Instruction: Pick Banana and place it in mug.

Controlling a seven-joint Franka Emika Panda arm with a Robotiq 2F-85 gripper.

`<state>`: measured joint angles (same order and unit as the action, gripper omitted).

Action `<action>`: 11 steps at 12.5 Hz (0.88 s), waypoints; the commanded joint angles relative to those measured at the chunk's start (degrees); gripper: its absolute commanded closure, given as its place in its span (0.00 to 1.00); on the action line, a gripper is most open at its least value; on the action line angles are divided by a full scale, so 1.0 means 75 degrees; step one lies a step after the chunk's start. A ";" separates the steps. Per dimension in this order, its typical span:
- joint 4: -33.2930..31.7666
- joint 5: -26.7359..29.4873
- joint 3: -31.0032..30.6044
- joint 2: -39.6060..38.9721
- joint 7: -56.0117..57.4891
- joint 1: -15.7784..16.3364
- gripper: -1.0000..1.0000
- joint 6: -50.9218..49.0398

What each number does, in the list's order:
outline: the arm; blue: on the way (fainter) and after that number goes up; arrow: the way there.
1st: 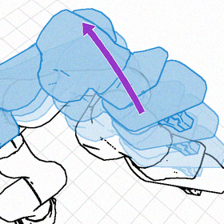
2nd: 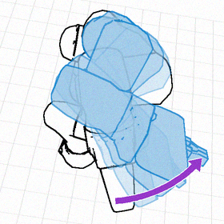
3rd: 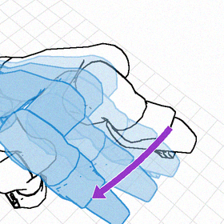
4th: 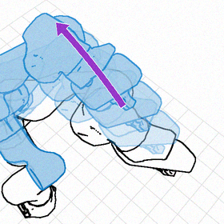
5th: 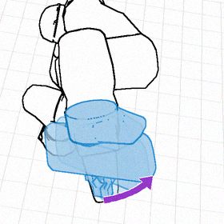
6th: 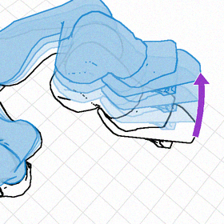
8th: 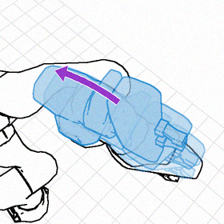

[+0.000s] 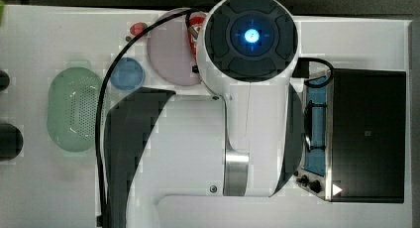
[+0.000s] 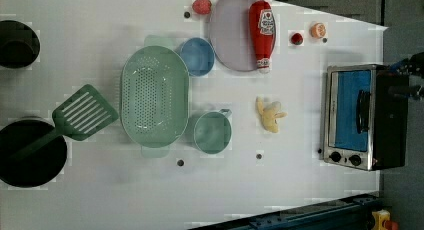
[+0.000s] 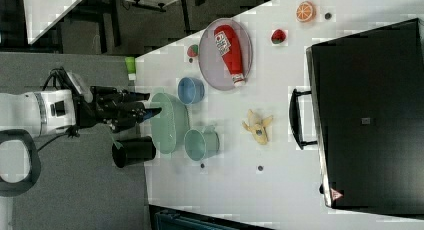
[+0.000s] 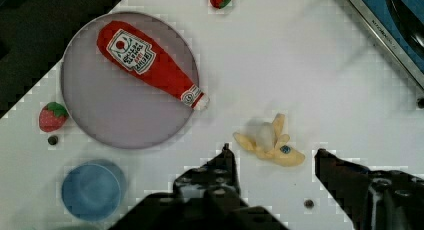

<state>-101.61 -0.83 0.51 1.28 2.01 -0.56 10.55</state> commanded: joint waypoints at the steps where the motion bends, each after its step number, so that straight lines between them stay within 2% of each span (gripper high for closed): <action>1: -0.0704 0.0045 0.0293 0.2156 -0.0031 0.0099 0.21 -0.1690; 3: -0.0751 0.0045 0.0292 0.2137 -0.0030 0.0099 0.00 -0.1690; 7: -0.1509 0.0046 0.0278 0.1890 0.0017 0.0109 0.00 -0.1265; 11: -0.2767 0.0045 0.0278 0.1427 0.0807 0.0115 0.00 0.0542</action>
<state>-119.63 -0.99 1.35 15.15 3.77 0.65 14.12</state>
